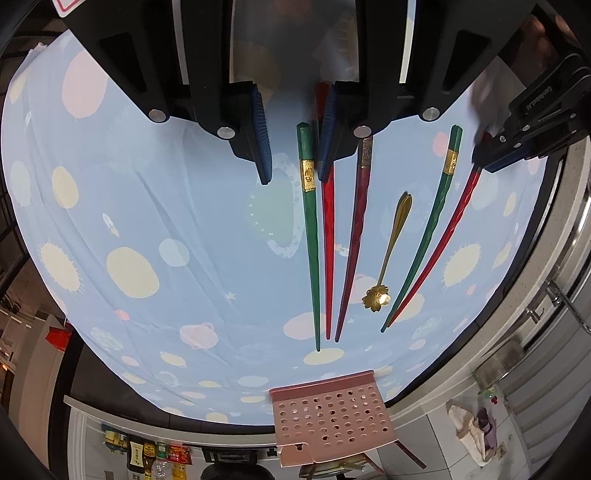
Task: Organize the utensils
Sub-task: 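Close the left tool on the red chopstick while the right tool grasps the green chopstick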
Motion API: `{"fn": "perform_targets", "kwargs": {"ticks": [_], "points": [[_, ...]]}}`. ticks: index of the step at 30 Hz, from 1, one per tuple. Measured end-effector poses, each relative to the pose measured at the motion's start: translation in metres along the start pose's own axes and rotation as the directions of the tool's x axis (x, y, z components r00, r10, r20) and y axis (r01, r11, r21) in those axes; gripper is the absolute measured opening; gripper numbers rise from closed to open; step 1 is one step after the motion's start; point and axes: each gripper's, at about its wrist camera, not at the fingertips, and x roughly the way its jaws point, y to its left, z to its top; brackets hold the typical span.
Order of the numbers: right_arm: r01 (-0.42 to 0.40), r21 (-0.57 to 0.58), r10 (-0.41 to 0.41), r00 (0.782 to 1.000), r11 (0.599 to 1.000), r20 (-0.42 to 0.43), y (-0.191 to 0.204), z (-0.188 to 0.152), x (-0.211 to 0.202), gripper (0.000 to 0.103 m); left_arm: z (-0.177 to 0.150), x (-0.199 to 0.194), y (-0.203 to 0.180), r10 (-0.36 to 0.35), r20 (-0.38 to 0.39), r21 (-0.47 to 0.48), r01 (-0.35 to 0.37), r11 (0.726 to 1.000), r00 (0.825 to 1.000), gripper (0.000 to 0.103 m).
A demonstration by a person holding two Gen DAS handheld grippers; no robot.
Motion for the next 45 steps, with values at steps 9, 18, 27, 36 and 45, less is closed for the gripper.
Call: {"fn": "perform_targets", "kwargs": {"ticks": [9, 18, 27, 36, 45], "points": [[0.009, -0.019, -0.009, 1.0, 1.0, -0.003, 0.003, -0.001, 0.005, 0.02, 0.0, 0.0, 0.0, -0.008, 0.001, -0.005, 0.008, 1.0, 1.0, 0.019], [0.008, -0.03, -0.008, 1.0, 1.0, 0.007, 0.002, 0.0, 0.005, 0.008, -0.002, -0.002, 0.0, -0.034, 0.0, 0.002, 0.034, 0.999, 0.999, 0.017], [-0.005, -0.036, 0.005, 1.0, 0.999, 0.012, 0.003, -0.003, -0.001, 0.007, -0.002, -0.001, 0.003, -0.057, -0.003, -0.001, 0.057, 0.998, 0.998, 0.008], [-0.017, -0.028, 0.017, 1.0, 0.999, 0.023, 0.003, -0.005, -0.009, 0.007, -0.002, -0.003, 0.003, -0.049, 0.002, 0.003, 0.049, 0.999, 0.999, 0.007], [-0.021, -0.019, 0.021, 1.0, 1.0, 0.008, 0.001, -0.007, -0.005, 0.007, -0.001, 0.0, 0.003, -0.047, -0.001, -0.002, 0.047, 0.999, 0.999, 0.008]]}}
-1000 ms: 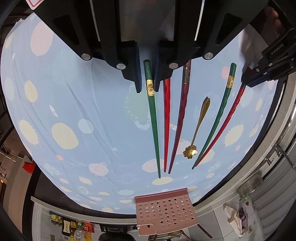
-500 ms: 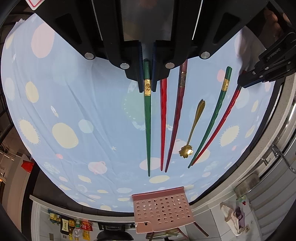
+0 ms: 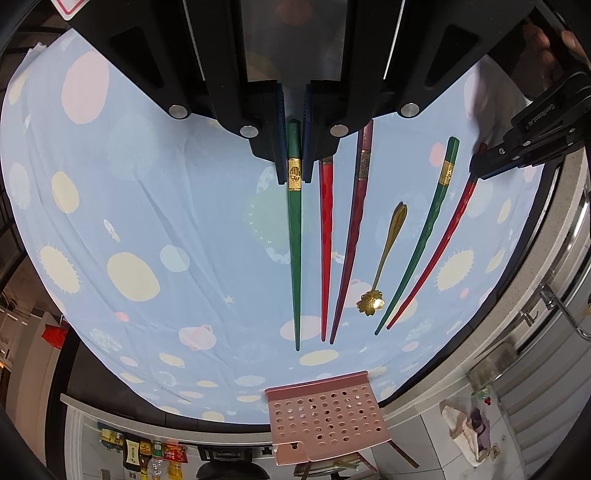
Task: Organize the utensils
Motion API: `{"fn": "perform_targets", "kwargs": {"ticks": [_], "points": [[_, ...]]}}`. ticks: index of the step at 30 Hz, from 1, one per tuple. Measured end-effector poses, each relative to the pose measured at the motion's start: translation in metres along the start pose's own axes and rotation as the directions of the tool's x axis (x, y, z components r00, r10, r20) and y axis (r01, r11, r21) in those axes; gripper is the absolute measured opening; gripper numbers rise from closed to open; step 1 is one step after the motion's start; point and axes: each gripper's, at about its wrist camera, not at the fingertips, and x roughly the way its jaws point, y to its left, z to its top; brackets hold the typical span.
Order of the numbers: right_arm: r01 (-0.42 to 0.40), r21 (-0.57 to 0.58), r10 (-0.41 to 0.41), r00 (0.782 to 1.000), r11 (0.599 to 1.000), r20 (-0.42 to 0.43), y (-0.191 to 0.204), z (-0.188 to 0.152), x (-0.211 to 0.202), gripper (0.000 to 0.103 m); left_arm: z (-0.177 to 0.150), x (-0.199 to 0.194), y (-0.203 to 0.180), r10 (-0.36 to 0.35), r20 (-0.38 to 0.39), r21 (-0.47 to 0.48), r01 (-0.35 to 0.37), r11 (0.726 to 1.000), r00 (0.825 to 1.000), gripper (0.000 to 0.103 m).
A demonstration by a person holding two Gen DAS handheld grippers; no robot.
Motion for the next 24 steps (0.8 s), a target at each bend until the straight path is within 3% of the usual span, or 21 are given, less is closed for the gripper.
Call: {"fn": "perform_targets", "kwargs": {"ticks": [15, 24], "points": [[-0.016, 0.008, 0.016, 0.999, 1.0, 0.037, 0.001, 0.004, -0.019, 0.007, 0.003, -0.008, -0.001, -0.002, 0.011, 0.003, 0.002, 1.0, 1.0, 0.007], [-0.049, 0.036, 0.042, 0.981, 0.998, 0.19, -0.004, 0.035, -0.076, 0.007, 0.034, -0.073, 0.0, -0.018, 0.163, -0.013, 0.021, 1.0, 0.986, 0.007]]}}
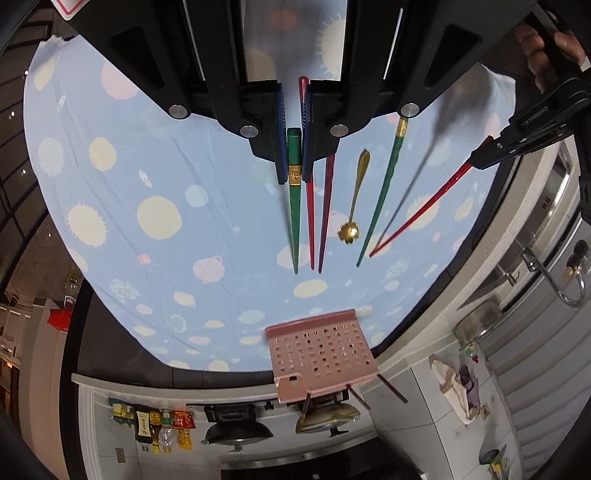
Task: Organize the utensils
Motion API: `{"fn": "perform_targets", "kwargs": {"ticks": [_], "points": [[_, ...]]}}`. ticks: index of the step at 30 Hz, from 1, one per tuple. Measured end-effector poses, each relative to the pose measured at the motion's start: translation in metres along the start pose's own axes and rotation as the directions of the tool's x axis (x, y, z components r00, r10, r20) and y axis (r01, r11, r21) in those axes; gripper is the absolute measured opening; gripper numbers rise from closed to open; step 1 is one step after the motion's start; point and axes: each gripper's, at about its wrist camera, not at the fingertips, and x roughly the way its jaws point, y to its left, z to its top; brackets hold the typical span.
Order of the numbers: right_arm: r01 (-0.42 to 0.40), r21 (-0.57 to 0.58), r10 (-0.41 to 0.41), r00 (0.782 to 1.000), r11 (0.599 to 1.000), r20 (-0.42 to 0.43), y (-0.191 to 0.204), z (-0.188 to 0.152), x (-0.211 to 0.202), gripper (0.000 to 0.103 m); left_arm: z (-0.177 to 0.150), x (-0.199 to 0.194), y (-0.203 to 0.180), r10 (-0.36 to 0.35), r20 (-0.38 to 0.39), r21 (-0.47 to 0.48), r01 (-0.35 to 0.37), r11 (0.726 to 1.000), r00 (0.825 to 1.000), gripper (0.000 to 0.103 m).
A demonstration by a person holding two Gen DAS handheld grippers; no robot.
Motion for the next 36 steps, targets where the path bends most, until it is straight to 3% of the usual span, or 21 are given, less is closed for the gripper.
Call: {"fn": "perform_targets", "kwargs": {"ticks": [6, 10, 18, 26, 29, 36], "points": [[-0.026, 0.019, 0.023, 0.993, 0.999, 0.12, -0.002, 0.038, -0.031, 0.007, 0.04, -0.036, 0.002, 0.0, 0.121, -0.012, 0.002, 1.0, 0.993, 0.007], [-0.047, 0.033, 0.041, 0.985, 0.998, 0.165, -0.004, 0.058, -0.041, 0.007, 0.063, -0.048, 0.008, 0.003, 0.163, -0.044, 0.004, 0.999, 0.987, 0.007], [-0.063, 0.067, 0.048, 0.977, 0.996, 0.209, -0.015, 0.088, -0.045, 0.007, 0.103, -0.057, 0.008, -0.001, 0.235, -0.02, 0.006, 1.0, 0.972, 0.007], [-0.079, 0.07, 0.06, 0.969, 0.994, 0.242, -0.018, 0.118, -0.045, 0.007, 0.135, -0.053, -0.003, -0.024, 0.261, 0.009, 0.023, 1.0, 0.965, 0.006], [-0.091, 0.057, 0.073, 0.963, 0.994, 0.26, -0.015, 0.132, -0.044, 0.007, 0.149, -0.055, -0.008, -0.044, 0.28, 0.026, 0.038, 0.999, 0.959, 0.002], [-0.127, 0.034, 0.111, 0.947, 0.991, 0.303, -0.008, 0.169, -0.043, 0.007, 0.191, -0.059, -0.023, -0.091, 0.34, 0.064, 0.073, 0.995, 0.936, 0.002]]}}
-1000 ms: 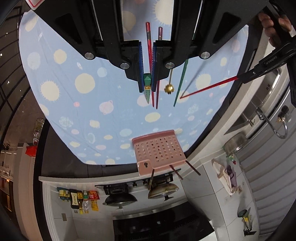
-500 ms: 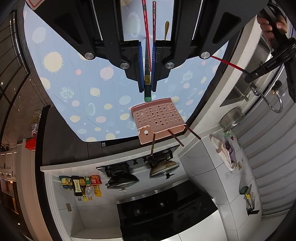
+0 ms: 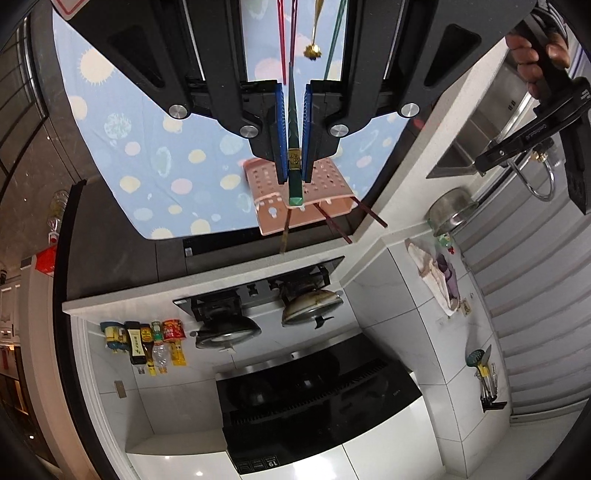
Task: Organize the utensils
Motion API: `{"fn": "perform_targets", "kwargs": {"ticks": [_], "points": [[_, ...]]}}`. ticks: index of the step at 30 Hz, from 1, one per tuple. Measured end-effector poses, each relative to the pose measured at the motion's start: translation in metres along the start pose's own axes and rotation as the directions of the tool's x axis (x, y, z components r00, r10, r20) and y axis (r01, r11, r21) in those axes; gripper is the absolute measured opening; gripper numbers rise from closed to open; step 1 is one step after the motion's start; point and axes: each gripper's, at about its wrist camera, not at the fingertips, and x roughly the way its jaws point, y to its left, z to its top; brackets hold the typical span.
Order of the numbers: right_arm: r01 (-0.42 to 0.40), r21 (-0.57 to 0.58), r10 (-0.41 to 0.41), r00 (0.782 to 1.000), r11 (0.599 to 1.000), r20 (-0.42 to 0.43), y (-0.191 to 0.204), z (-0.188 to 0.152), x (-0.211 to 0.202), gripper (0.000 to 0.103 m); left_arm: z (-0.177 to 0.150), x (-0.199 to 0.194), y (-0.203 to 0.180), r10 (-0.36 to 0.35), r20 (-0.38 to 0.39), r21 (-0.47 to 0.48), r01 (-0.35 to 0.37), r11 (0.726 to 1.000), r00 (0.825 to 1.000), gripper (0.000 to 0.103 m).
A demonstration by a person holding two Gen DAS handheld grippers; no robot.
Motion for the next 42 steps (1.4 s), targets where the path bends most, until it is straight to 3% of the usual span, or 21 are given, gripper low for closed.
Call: {"fn": "perform_targets", "kwargs": {"ticks": [9, 15, 17, 20, 22, 26, 31, 42], "points": [[-0.026, -0.011, 0.026, 1.0, 1.0, 0.002, 0.012, 0.009, 0.013, 0.007, 0.032, 0.001, 0.004, -0.006, 0.058, 0.012, 0.005, 1.0, 0.998, 0.001], [-0.021, 0.005, 0.021, 0.999, 1.0, -0.024, 0.01, -0.005, 0.013, 0.007, -0.006, 0.017, 0.041, 0.074, -0.047, -0.038, -0.076, 0.996, 0.996, 0.002], [-0.014, 0.012, 0.014, 1.0, 1.0, -0.023, 0.009, -0.008, 0.01, 0.007, -0.027, 0.026, 0.056, 0.114, -0.104, -0.055, -0.12, 0.991, 0.988, 0.002], [0.003, 0.018, -0.003, 1.0, 1.0, -0.023, 0.006, -0.009, 0.01, 0.007, -0.059, 0.038, 0.081, 0.12, -0.199, -0.118, -0.145, 0.982, 0.973, 0.004], [0.009, 0.024, -0.008, 1.0, 1.0, -0.025, 0.005, -0.008, 0.012, 0.007, -0.08, 0.047, 0.094, 0.136, -0.255, -0.14, -0.175, 0.974, 0.957, 0.017], [0.018, 0.015, -0.018, 0.999, 1.0, -0.033, 0.01, -0.006, 0.021, 0.007, -0.108, 0.065, 0.111, 0.151, -0.326, -0.169, -0.215, 0.962, 0.933, 0.028], [0.01, 0.009, -0.009, 0.999, 1.0, -0.05, 0.017, -0.006, 0.038, 0.007, -0.12, 0.092, 0.122, 0.172, -0.369, -0.169, -0.248, 0.954, 0.914, 0.038], [-0.041, 0.008, 0.041, 0.993, 0.999, -0.109, 0.038, -0.011, 0.076, 0.007, -0.128, 0.161, 0.149, 0.174, -0.449, -0.217, -0.296, 0.93, 0.876, 0.037]]}}
